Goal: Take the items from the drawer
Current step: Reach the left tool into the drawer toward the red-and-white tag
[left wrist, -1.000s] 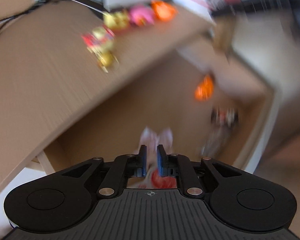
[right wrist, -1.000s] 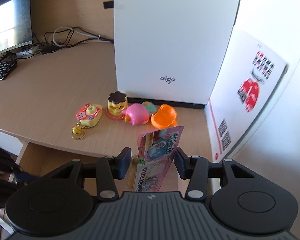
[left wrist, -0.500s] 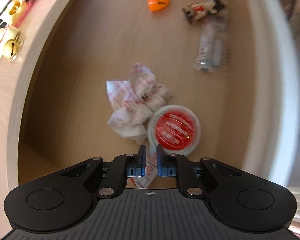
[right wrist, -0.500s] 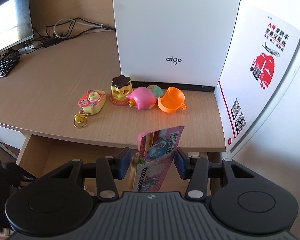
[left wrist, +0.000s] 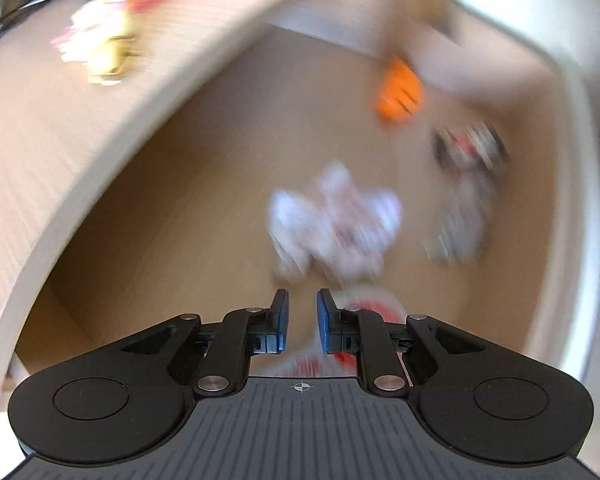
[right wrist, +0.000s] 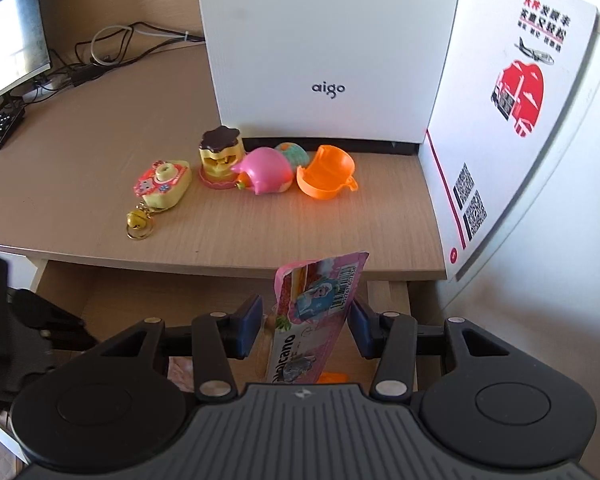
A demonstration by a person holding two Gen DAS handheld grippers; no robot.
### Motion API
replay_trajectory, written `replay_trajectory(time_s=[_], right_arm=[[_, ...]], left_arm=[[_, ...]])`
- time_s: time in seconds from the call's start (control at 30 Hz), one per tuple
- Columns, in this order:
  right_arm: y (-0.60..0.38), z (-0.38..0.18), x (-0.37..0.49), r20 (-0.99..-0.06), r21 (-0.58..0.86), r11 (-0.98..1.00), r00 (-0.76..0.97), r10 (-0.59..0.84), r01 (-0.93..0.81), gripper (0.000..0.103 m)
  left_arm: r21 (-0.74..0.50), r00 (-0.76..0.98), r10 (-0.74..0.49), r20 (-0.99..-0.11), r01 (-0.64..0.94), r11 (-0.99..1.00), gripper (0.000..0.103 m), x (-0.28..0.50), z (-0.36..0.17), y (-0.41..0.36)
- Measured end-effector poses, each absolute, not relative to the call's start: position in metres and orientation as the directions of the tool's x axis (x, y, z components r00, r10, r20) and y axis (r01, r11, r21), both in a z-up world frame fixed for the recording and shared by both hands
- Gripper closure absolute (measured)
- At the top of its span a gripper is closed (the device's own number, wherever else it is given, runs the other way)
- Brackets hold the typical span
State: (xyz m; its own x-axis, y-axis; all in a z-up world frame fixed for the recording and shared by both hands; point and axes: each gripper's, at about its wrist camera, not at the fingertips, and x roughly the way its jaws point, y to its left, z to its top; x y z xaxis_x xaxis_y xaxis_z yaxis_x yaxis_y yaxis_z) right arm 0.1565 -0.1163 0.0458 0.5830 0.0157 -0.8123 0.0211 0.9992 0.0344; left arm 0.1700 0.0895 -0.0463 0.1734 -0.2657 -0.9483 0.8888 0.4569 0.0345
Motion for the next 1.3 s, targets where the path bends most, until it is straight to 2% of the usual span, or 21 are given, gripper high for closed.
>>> replay_trajectory(time_s=[0.1,0.17,0.3,0.37,0.53,0.77,0.87,1.0,1.17,1.3], right_arm=[[-0.117,0.043,0.158,-0.818,0.044,0.999,0.575,0.026,0.018,0.057],[-0.117,0.042,0.158,-0.819,0.048,0.999,0.573,0.03,0.017,0.057],[-0.117,0.041,0.158,-0.821,0.049,0.999,0.571,0.029,0.02,0.057],[-0.117,0.04,0.159,-0.823,0.049,0.999,0.568,0.029,0.02,0.057],[-0.115,0.038,0.159,-0.828,0.051,0.999,0.56,0.036,0.012,0.057],[-0.115,0.033,0.16,-0.834,0.057,0.998,0.55,0.042,0.01,0.057],[-0.114,0.03,0.16,-0.838,0.063,0.998,0.544,0.049,0.006,0.057],[-0.112,0.024,0.159,-0.846,0.066,0.998,0.53,0.054,0.004,0.057],[-0.112,0.022,0.158,-0.847,0.059,0.998,0.529,0.049,0.002,0.057],[-0.114,0.018,0.158,-0.853,0.066,0.998,0.52,0.05,0.012,0.057]], left_arm=[[0.036,0.106,-0.173,-0.979,0.93,0.366,0.085,0.158,-0.051,0.09],[-0.045,0.013,-0.127,-0.992,0.895,0.443,0.085,0.164,-0.056,0.094],[-0.216,-0.142,-0.165,-0.976,0.735,0.643,0.085,0.187,-0.068,0.109],[-0.232,-0.13,-0.195,-0.972,0.661,0.713,0.084,0.192,-0.069,0.106],[-0.27,0.051,-0.33,-0.943,0.462,0.845,0.084,0.212,-0.059,0.114],[-0.35,0.173,-0.364,-0.915,0.103,0.931,0.084,0.223,-0.063,0.123],[-0.316,0.235,-0.319,-0.918,0.051,0.947,0.085,0.222,-0.064,0.12],[-0.195,0.285,-0.211,-0.935,0.083,0.977,0.085,0.223,-0.058,0.094],[-0.116,0.288,-0.152,-0.946,0.137,0.984,0.084,0.218,-0.058,0.09],[-0.097,0.258,-0.12,-0.959,0.098,0.99,0.084,0.216,-0.066,0.1]])
